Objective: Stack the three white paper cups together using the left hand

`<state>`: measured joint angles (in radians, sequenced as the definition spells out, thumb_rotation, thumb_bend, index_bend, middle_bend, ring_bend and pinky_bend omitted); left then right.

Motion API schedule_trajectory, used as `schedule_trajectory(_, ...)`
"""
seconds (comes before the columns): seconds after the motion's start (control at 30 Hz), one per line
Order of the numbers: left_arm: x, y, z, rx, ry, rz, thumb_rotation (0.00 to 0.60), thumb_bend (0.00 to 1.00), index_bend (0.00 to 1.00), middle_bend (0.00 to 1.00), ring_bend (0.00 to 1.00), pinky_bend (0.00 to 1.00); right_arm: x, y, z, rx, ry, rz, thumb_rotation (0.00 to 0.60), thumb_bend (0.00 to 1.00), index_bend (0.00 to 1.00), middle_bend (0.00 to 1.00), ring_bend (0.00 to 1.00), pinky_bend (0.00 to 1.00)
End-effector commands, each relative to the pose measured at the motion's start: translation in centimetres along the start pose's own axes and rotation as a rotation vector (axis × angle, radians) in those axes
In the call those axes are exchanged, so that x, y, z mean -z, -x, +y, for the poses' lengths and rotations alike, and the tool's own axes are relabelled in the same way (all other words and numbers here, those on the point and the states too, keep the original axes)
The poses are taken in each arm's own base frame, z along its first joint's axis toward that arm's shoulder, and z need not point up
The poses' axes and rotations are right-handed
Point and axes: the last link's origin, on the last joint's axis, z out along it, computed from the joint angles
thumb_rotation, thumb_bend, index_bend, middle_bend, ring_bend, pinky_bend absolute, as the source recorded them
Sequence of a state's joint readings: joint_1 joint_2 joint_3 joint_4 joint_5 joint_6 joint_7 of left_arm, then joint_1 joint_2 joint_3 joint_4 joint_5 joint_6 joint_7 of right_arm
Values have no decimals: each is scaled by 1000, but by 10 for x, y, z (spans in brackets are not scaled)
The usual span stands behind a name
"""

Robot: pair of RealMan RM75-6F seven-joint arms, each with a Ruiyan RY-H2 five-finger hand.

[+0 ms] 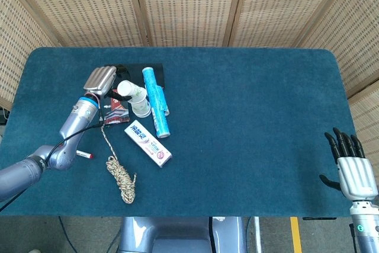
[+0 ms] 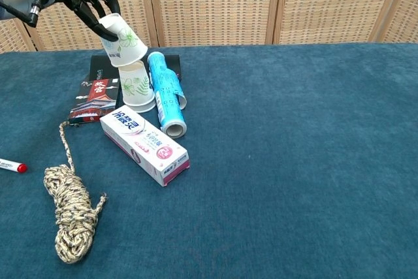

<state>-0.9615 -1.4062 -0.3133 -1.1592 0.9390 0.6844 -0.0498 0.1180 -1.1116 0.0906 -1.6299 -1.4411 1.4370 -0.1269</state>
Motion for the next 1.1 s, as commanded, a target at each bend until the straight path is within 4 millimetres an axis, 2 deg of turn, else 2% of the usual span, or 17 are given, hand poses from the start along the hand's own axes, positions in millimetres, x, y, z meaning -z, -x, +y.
schedule_trajectory(0.03, -2, 4, 0, 7, -3, -12, 600, 158, 527, 355, 365, 393, 0, 0, 0, -1, 1, 0, 600, 0, 48, 0, 0, 0)
schedule_trajectory(0.3, -9, 15, 1, -18, -14, -37, 600, 156, 523, 355, 365, 390, -1, 0, 2, 0, 8, 0, 600, 0, 48, 0, 0, 0)
schedule_trajectory(0.4, -12, 19, -1, -48, -31, -60, 600, 136, 488, 332, 336, 361, -1, 0, 2, 0, 10, -1, 600, 0, 48, 0, 0, 0)
schedule_trajectory(0.47, -12, 22, 1, -40, -33, -74, 600, 103, 427, 284, 280, 335, -2, 0, 2, 0, 10, -1, 600, 0, 48, 0, 0, 0)
schedule_trajectory(0.57, -10, 24, 3, -20, -22, -102, 600, 12, 139, 83, 82, 205, -2, 0, 3, 0, 12, -2, 600, 0, 48, 0, 0, 0)
schedule_trajectory(0.63, -9, 24, 3, -24, -18, -111, 600, 0, 24, 8, 10, 109, -2, 1, 3, 0, 12, -3, 600, 0, 48, 0, 0, 0)
schedule_trajectory(0.73, -7, 20, 2, -25, -10, -107, 600, 0, 0, 0, 0, 48, -2, 1, 2, 0, 9, -4, 600, 0, 48, 0, 0, 0)
schedule_trajectory(0.9, 1, 12, -1, -11, 0, -83, 600, 0, 0, 0, 0, 1, -1, 0, 1, 0, 6, -2, 600, 0, 48, 0, 0, 0)
schedule_trajectory(1.0, 20, -3, -17, -44, -2, -40, 600, 0, 0, 0, 0, 0, 1, -1, 1, -4, 0, 2, 600, 0, 48, 0, 0, 0)
schedule_trajectory(1.1, 57, -15, -37, -77, -20, 24, 600, 0, 0, 0, 0, 0, 2, -2, 0, -6, -6, 5, 600, 0, 48, 0, 0, 0)
